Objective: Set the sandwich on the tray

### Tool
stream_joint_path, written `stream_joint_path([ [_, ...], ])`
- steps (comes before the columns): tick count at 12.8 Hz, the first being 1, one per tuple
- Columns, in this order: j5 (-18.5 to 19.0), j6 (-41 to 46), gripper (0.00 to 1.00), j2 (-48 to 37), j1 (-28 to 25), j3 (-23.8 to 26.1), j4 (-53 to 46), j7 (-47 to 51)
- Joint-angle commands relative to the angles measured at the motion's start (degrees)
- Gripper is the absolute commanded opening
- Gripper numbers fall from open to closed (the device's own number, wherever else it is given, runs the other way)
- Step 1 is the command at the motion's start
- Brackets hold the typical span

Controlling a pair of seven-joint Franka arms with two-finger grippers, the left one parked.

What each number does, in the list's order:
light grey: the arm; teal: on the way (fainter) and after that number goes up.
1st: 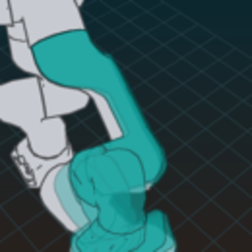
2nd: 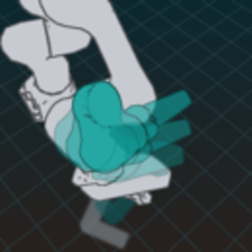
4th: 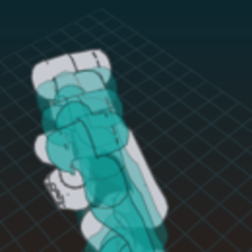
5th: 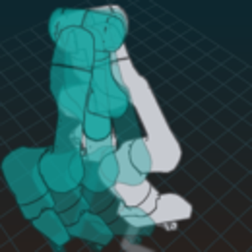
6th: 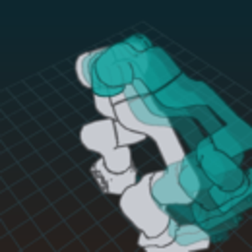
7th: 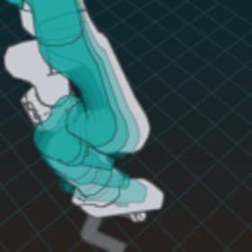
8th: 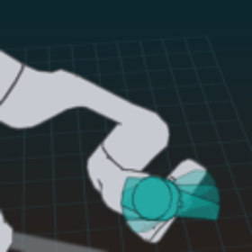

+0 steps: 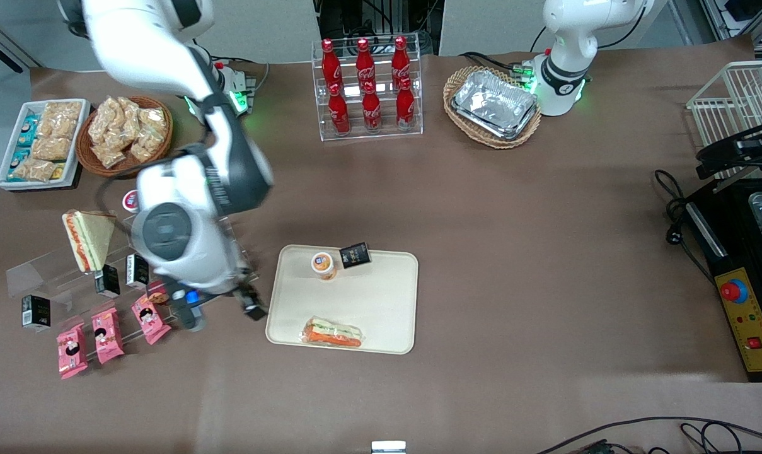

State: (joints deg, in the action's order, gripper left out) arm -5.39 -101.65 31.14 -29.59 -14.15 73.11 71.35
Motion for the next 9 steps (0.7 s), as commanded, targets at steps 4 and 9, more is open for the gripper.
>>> stream_joint_path([
  [4,2.31,5.23,1.0,-8.54,8.04,0.35,3.96,-42.21],
  [9,1.61,9.01,1.0,-14.0,14.99,0.44,6.17,-58.06],
])
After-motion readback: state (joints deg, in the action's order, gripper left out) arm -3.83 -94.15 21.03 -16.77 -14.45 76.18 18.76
